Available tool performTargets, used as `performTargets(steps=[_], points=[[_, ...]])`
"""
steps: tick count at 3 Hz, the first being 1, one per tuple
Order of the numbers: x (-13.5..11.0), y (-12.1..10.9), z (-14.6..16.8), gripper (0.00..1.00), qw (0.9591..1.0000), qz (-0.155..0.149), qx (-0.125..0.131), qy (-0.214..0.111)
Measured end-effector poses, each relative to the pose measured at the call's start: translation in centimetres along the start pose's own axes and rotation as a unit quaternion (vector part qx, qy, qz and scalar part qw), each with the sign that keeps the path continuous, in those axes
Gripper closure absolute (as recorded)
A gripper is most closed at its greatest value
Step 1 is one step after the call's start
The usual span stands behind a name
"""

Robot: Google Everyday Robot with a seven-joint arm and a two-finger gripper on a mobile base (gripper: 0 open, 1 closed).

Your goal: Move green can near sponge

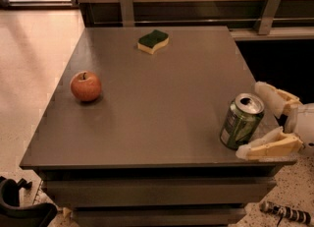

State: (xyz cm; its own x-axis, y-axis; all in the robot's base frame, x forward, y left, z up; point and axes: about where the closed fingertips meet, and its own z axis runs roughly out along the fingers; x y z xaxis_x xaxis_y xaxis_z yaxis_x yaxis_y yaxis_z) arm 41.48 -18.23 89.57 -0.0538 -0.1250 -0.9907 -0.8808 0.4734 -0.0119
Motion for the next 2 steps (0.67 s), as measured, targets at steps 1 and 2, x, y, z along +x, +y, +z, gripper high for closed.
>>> performTargets(steps=[1,2], points=[[1.07,0.56,0.99,0.12,0.9999,-0.003,-0.014,-0.003],[1.05,0.72,1.26,0.37,0.9998,-0.006,-0.018,-0.003]])
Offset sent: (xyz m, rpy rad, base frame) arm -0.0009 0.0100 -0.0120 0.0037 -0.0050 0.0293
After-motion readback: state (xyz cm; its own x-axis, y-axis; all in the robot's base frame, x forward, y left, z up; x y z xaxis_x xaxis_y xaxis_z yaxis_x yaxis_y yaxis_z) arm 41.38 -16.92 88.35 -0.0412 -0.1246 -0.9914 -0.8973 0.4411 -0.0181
